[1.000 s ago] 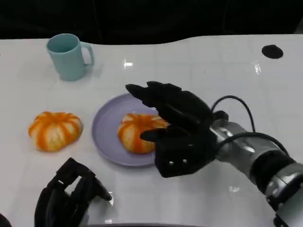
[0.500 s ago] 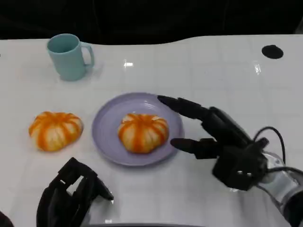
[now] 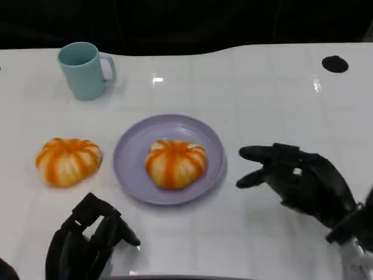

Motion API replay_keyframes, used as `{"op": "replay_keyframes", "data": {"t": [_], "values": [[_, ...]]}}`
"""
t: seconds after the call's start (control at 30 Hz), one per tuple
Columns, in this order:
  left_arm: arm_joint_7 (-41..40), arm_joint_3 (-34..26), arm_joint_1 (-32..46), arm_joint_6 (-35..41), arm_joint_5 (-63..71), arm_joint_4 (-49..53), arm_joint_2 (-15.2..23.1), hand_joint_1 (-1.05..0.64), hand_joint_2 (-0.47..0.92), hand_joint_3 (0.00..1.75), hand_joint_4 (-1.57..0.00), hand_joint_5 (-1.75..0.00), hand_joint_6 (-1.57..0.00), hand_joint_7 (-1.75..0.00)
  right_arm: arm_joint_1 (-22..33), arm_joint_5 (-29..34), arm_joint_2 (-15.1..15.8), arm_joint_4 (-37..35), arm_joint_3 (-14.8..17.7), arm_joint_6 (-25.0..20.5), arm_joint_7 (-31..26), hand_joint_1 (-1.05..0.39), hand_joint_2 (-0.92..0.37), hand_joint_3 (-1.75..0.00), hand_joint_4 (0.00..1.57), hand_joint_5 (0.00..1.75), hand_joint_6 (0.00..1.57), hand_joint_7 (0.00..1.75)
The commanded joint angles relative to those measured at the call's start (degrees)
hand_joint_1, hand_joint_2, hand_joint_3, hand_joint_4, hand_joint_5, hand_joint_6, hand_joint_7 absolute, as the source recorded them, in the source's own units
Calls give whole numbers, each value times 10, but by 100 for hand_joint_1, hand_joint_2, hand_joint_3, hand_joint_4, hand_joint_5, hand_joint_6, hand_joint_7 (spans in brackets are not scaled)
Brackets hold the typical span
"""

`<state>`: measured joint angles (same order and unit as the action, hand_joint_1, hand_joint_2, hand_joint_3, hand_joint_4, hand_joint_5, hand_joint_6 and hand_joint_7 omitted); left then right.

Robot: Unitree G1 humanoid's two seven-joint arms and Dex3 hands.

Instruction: Grasp the bread from the table and place it into the plate.

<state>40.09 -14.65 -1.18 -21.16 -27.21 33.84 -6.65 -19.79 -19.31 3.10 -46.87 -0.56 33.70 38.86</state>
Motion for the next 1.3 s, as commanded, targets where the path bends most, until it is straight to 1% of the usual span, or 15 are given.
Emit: {"op": "replay_keyframes", "data": {"t": [0.03,0.1,0.13,0.23,0.27,0.3,0.33,0.4,0.5,0.6,0.7,0.83,1.1,1.3], "values": [[-8,0,4,1,7,-9,14,-53,92,29,-60,-175,-50,-151,50,-39,12,59,29,-81,32,-50,-92,-38,40,155,52,109],[-6,-1,3,2,5,-8,14,-54,92,29,-60,-175,-50,-151,72,-52,14,91,37,-126,41,-51,-92,-38,38,166,48,122],[-6,-1,2,3,5,-7,14,-54,92,28,-61,-175,-50,-151,81,-56,16,107,39,-150,43,-52,-92,-40,39,171,45,132],[-7,-1,1,1,6,-5,15,-54,92,27,-61,-175,-50,-151,111,-76,26,163,46,-246,42,-51,-92,-39,46,174,45,143],[-6,-1,1,2,6,-5,15,-54,92,27,-61,-175,-50,-151,117,-79,27,177,49,-268,40,-50,-92,-38,47,174,45,145],[-5,-1,0,-1,7,-4,16,-54,92,27,-61,-175,-50,-151,126,-81,28,191,52,-284,39,-50,-92,-38,48,175,45,146],[-5,-1,0,-3,7,-4,16,-55,92,28,-61,-175,-50,-151,132,-81,28,202,56,-296,38,-49,-92,-39,50,175,40,156],[0,-4,-3,-6,3,2,15,-54,92,28,-61,-175,-50,-151,149,-82,29,226,64,-313,34,-47,-92,-39,51,175,34,168],[-2,-4,-4,-7,4,3,15,-55,92,27,-61,-175,-50,-151,162,-84,32,251,74,-336,31,-46,-92,-38,52,175,32,174],[2,-5,-4,-2,-1,1,15,-55,92,27,-61,-175,-50,-151,169,-80,34,261,82,-343,34,-46,-92,-39,55,175,36,175],[1,-6,-3,-1,0,3,19,-54,92,27,-61,-175,-50,-151,170,-78,30,259,85,-340,35,-46,-92,-39,59,175,39,175],[-5,-4,0,-2,5,-2,22,-54,92,28,-61,-175,-50,-150,170,-77,25,257,84,-339,31,-45,-92,-39,60,175,40,175],[9,-11,-6,-1,-8,11,24,-53,92,27,-61,-175,-51,-149,167,-79,17,255,79,-345,34,-44,-92,-40,63,175,42,175],[10,-15,-12,-2,-7,22,26,-53,92,26,-61,-175,-50,-149,153,-84,12,233,82,-338,57,-44,-92,-42,67,175,45,175]]}}
